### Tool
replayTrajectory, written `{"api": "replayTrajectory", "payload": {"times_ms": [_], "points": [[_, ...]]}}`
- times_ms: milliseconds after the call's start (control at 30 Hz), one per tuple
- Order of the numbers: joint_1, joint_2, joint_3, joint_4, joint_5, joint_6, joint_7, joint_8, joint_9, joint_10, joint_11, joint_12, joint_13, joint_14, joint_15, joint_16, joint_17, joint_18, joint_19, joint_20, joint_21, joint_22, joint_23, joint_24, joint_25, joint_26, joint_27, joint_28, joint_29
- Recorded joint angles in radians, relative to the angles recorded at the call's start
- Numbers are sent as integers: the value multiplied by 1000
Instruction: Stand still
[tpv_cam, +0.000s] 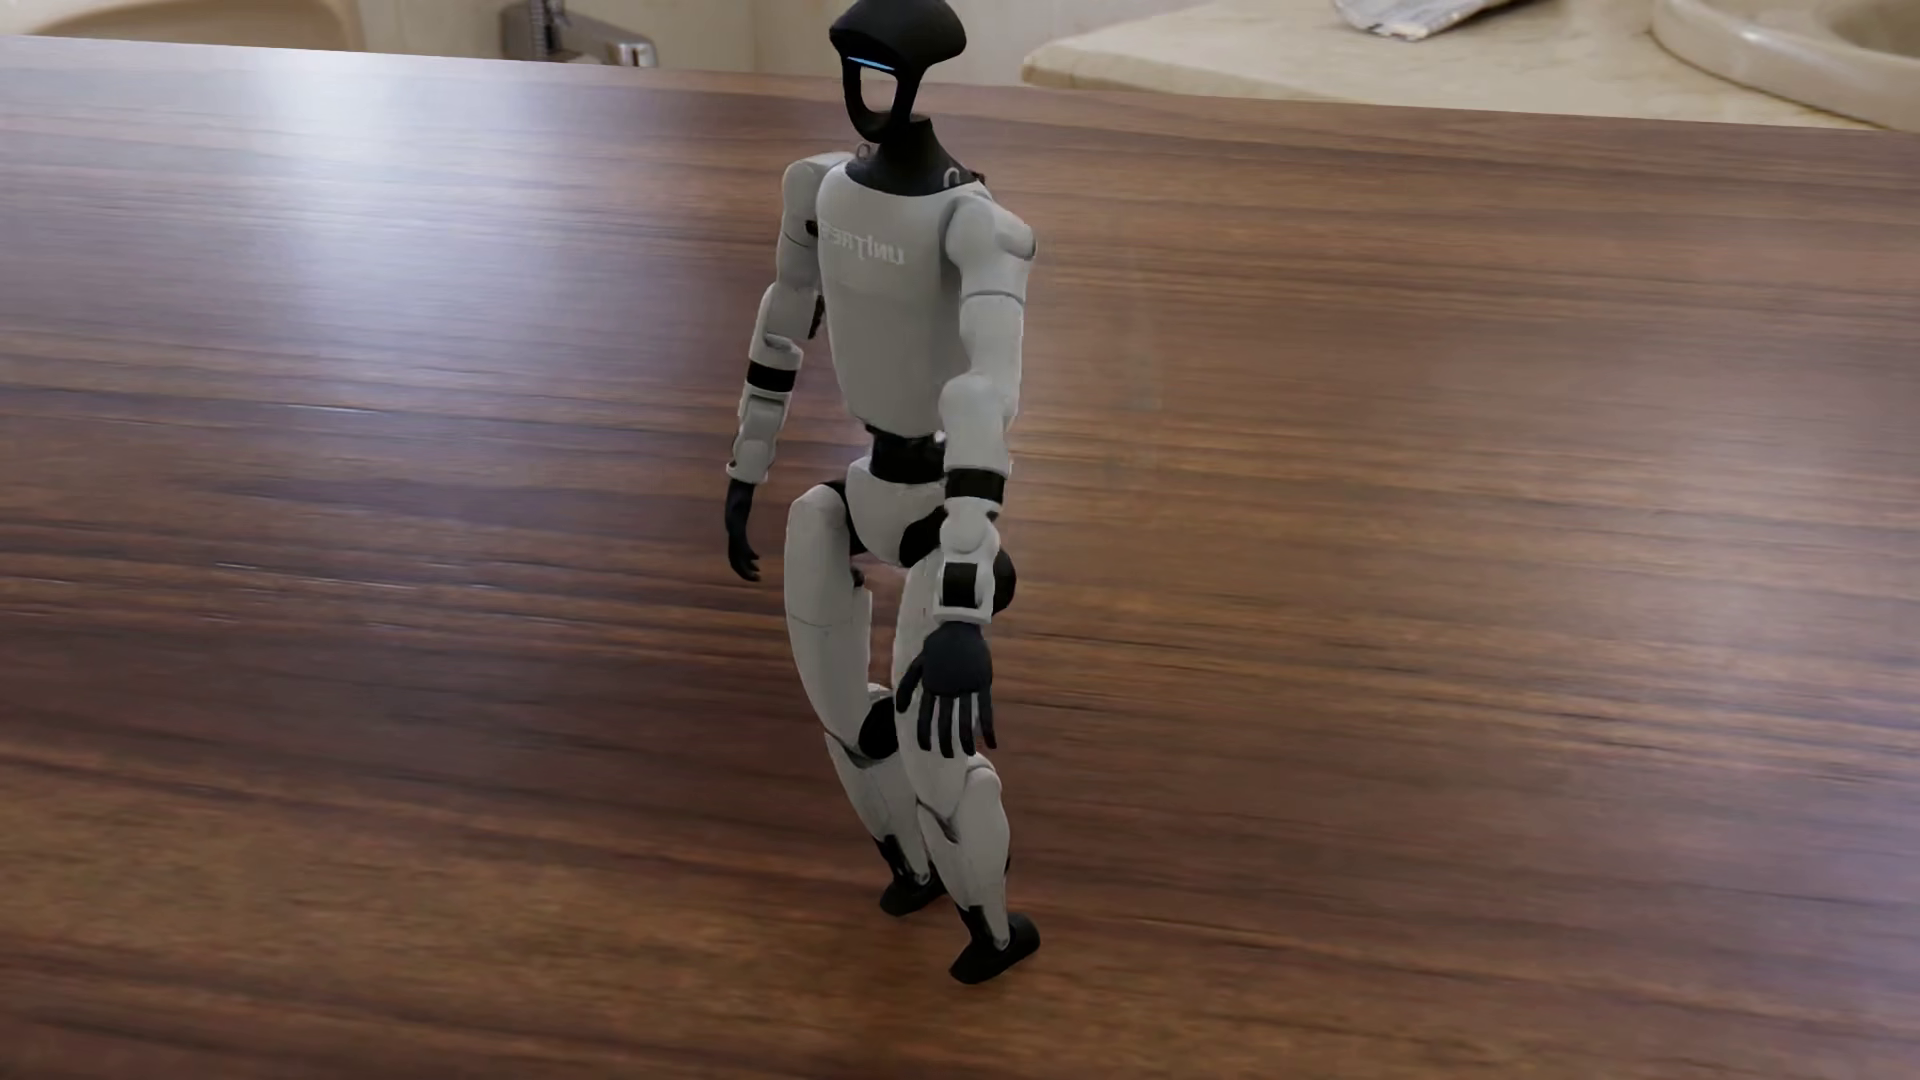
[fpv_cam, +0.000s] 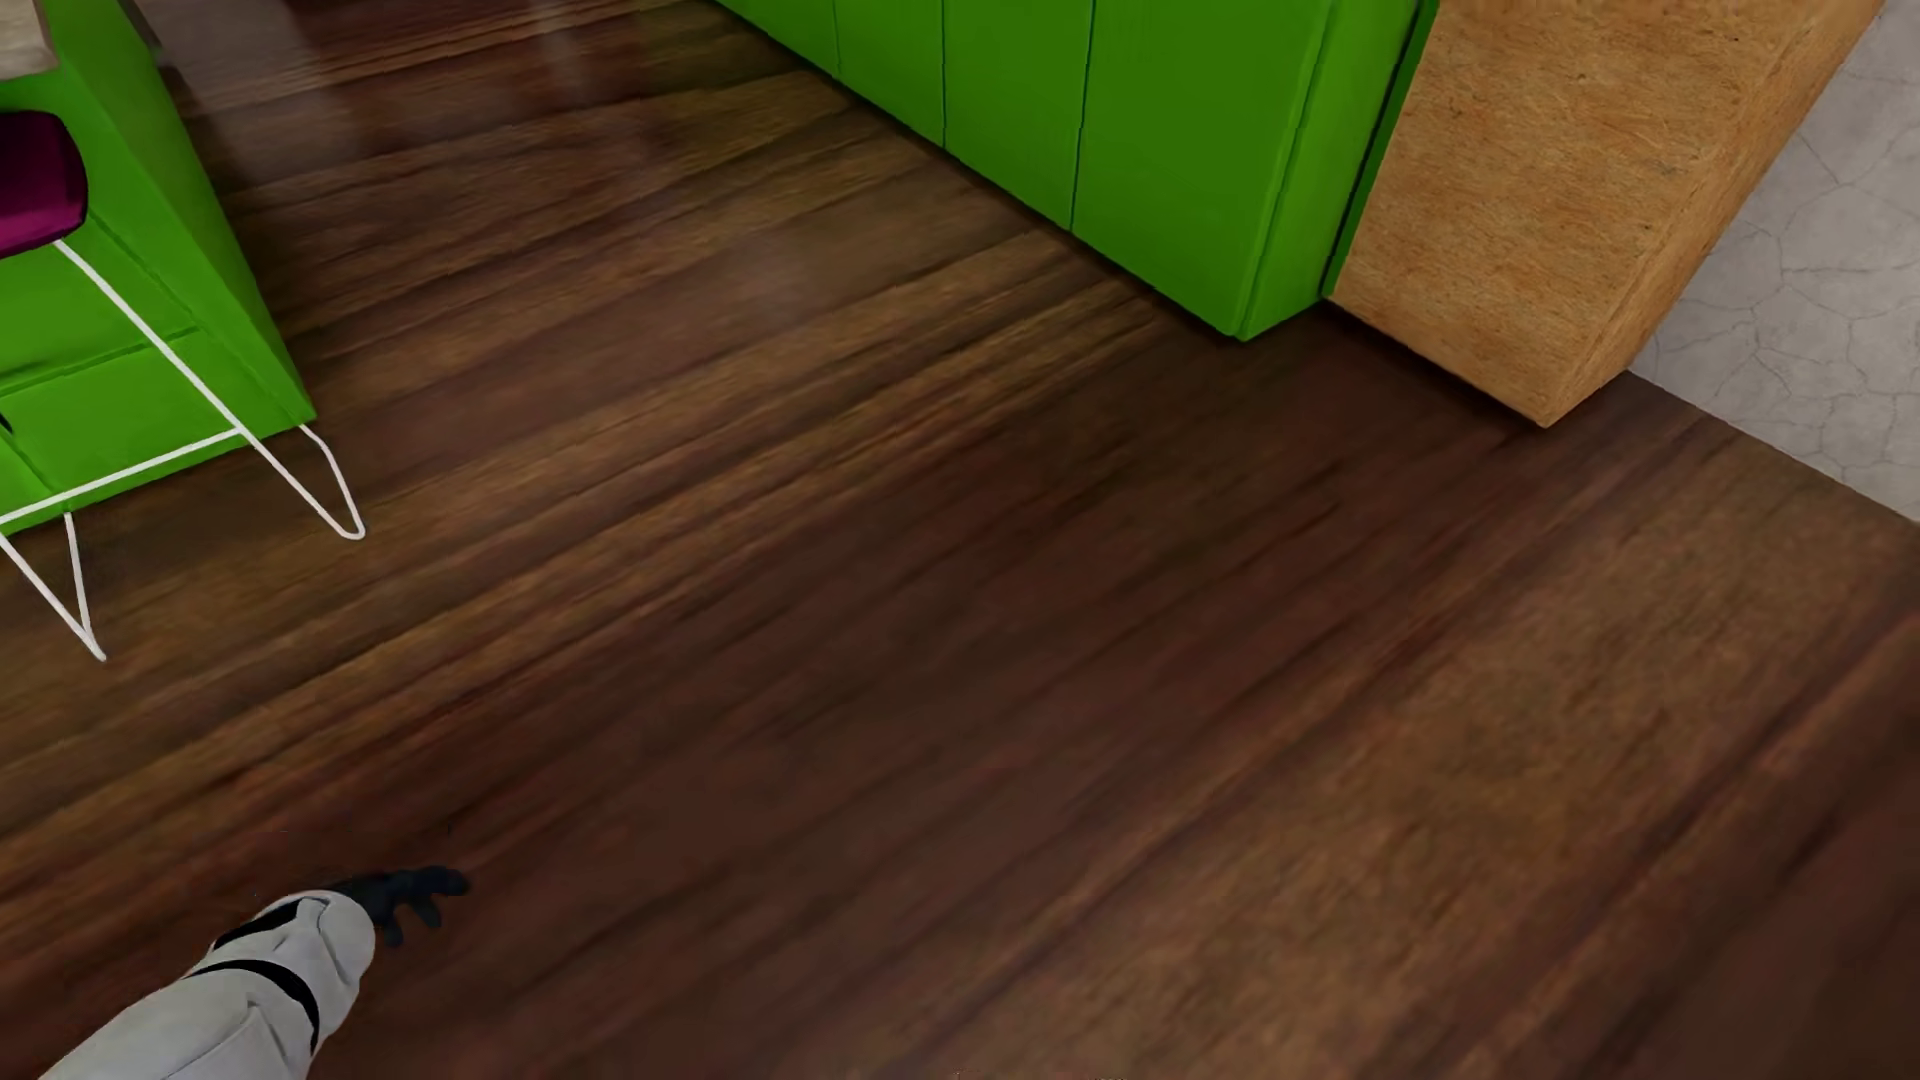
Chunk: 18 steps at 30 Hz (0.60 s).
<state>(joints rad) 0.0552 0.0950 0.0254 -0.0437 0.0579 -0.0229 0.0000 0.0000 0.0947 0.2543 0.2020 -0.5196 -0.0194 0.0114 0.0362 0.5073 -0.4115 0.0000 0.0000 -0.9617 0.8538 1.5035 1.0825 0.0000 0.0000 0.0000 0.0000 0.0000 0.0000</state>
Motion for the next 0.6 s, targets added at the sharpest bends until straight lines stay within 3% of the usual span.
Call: {"api": "replayTrajectory", "payload": {"times_ms": [133,300,467,600], "points": [[-6,-7,27,10,10,-36,0,0,-1,1,-2,238,4,-5,7,-61,26,0,0,0,71,-106,9,0,0,0,0,0,0],[-15,-18,35,13,23,-38,0,0,-12,6,26,477,42,-15,-23,-81,17,0,0,0,47,-298,28,0,0,0,0,0,0],[-14,-11,34,11,21,-42,0,0,-8,7,6,535,84,-31,-8,-101,26,0,0,0,-2,-319,16,0,0,0,0,0,0],[-26,-22,32,11,18,-29,0,0,-17,6,5,527,100,-31,-3,-96,37,0,0,22,40,-333,15,0,0,0,0,0,0]]}}
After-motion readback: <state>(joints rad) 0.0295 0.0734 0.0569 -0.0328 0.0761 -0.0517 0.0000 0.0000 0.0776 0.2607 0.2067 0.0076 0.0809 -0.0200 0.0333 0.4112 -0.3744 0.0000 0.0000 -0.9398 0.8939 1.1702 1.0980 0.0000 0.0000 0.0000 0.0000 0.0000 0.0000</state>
